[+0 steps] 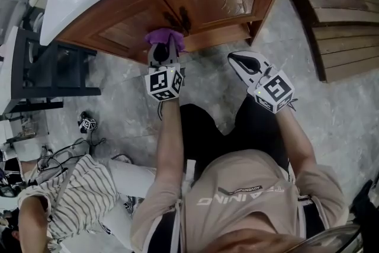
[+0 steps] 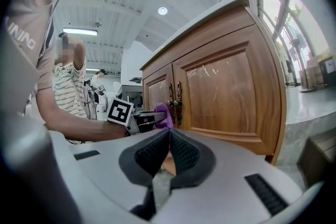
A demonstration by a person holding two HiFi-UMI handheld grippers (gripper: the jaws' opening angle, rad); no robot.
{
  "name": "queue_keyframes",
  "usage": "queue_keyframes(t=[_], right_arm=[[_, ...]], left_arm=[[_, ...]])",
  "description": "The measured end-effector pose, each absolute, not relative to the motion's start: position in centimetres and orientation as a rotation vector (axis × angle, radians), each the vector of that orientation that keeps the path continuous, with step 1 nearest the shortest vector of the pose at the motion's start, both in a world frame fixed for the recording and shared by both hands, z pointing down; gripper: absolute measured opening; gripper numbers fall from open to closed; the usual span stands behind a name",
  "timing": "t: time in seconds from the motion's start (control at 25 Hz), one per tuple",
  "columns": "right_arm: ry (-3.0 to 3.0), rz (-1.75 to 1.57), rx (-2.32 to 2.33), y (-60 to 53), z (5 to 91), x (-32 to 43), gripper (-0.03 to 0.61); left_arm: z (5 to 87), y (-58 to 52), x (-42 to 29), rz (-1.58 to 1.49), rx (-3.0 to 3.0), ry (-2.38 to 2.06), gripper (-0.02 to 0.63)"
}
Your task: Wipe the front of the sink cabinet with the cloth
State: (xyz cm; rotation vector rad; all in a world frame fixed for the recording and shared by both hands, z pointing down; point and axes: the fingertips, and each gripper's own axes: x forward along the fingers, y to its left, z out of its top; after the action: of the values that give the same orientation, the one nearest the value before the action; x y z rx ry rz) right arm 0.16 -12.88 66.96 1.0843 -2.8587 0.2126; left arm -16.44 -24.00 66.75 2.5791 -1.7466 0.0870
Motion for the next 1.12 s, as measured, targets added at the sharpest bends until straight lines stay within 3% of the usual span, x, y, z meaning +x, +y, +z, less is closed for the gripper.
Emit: queue_keyframes(t=[1.12], right_arm=[[-2.778, 0.196, 1.359, -12.2, 66.9, 9.2, 0.014]], left_arm=[[67.4, -24.4, 4.6, 0.096, 2.847, -1.251, 0.063]])
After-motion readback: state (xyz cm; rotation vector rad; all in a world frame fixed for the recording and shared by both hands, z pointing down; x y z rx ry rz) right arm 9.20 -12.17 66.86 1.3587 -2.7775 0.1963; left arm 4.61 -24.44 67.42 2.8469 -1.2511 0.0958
